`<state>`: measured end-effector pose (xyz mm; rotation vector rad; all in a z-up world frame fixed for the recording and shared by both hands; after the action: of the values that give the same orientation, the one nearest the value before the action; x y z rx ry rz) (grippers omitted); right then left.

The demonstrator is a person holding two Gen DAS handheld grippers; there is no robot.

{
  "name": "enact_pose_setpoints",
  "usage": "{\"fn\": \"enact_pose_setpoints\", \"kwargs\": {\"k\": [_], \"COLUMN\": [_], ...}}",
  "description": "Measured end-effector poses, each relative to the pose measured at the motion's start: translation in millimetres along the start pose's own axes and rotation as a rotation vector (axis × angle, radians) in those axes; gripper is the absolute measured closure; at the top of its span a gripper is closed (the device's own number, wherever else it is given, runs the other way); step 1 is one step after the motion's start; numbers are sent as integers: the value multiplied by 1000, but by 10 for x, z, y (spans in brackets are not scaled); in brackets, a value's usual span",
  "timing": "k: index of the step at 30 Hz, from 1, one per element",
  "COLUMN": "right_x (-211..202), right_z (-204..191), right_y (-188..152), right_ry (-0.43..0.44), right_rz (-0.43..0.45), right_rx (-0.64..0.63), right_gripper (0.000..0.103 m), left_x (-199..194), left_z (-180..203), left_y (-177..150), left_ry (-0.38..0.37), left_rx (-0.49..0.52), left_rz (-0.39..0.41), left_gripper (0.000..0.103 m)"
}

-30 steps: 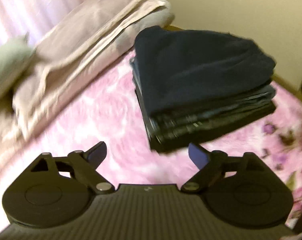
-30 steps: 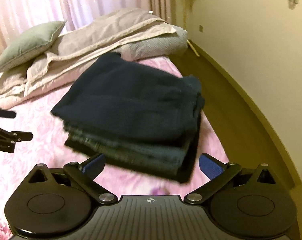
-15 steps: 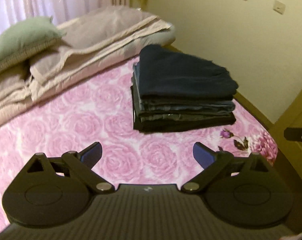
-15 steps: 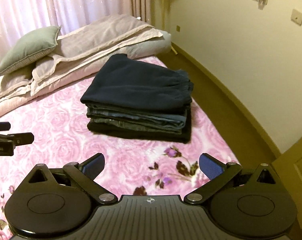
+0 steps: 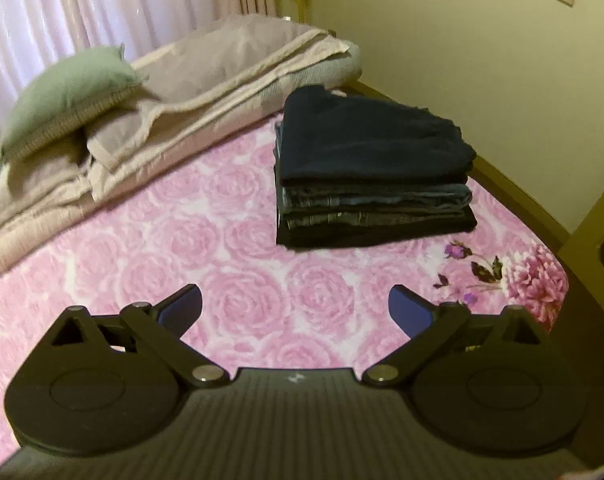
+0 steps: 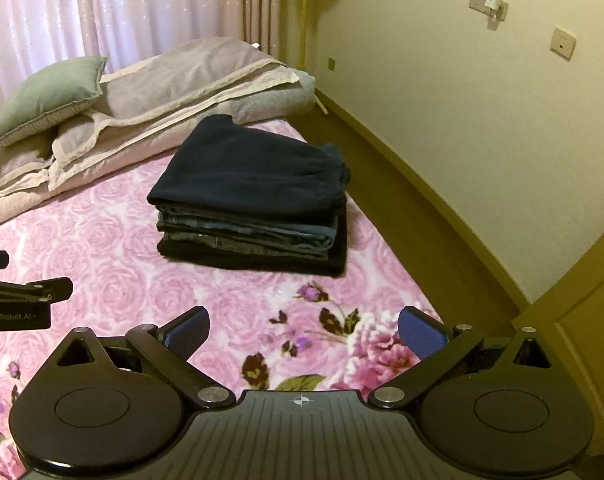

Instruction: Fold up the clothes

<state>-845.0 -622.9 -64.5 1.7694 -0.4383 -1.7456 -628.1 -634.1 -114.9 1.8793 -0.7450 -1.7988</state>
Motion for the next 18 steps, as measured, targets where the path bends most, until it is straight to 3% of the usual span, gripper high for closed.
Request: {"fn": "enact_pose_setpoints", "kwargs": {"k": [4, 18], "right_x": [22, 170], "right_z": [39, 41], "right_y": [63, 153], "right_ry": [3, 32], "right_rz": [3, -1], "right_rx": [-15, 18], "right_gripper": [0, 0], "left_x": [-44, -31], "left_z": [75, 110], "left_y": [63, 159], "left_ry": [18, -28], "left_rx": [-27, -76], "left_rz": [-14, -34], "left_gripper": [5, 5]}}
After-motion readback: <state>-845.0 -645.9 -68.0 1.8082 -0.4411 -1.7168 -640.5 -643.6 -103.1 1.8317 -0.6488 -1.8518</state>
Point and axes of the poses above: each gripper's, at about its wrist camera, not at the fingertips, and x roughly the way its jaws point, z to its right, y to its top, the point moved 4 cm from there along x, roughly the way its jaws point
